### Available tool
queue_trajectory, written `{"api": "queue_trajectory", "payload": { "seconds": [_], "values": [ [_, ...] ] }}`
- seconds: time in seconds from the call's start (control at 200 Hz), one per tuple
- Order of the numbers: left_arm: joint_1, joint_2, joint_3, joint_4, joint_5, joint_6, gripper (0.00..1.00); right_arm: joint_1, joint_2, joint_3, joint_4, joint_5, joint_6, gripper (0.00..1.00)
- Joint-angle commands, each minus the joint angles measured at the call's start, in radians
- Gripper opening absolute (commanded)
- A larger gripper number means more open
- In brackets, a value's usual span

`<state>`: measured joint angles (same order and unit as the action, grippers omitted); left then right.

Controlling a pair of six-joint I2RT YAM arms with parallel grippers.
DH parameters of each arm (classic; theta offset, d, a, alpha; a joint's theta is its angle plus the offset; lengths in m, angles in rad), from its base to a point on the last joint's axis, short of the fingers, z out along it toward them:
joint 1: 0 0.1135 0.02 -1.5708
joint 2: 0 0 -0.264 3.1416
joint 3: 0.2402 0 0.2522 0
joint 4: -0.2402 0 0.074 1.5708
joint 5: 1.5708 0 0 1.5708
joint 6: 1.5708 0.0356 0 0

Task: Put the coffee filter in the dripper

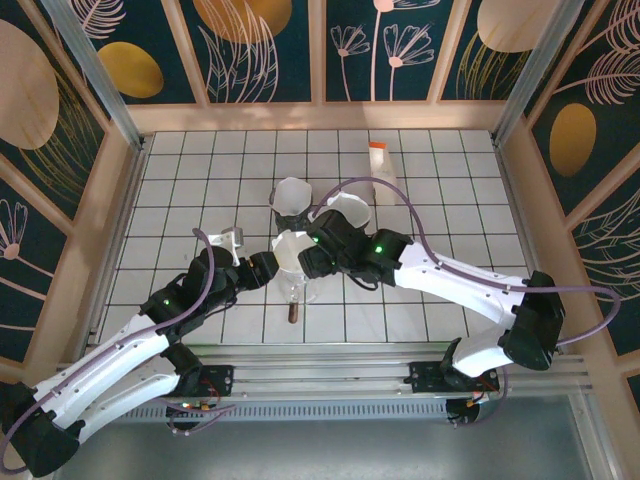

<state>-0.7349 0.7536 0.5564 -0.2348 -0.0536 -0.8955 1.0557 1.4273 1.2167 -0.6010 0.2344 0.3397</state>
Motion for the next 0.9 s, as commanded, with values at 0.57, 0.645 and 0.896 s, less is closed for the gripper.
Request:
{"api": "queue_trajectory", "payload": {
  "seconds": [0.57,0.645,0.896],
  "values": [
    [0.005,0.001,-0.018,-0.003,-0.007,-0.003,0.59,0.066,0.029,0.052,0.040,0.069,-0.045,0.72],
    [0.005,0.002,-0.018,-0.002,-0.007,-0.003,0.59,0.056,0.037,0.080,0.040,0.084,-0.067,0.72],
    [0.006,0.004,-0.019,0.003,-0.008,-0.002,0.59,-0.011,0.108,0.165,0.041,0.048,-0.096,0.72]
  ]
}}
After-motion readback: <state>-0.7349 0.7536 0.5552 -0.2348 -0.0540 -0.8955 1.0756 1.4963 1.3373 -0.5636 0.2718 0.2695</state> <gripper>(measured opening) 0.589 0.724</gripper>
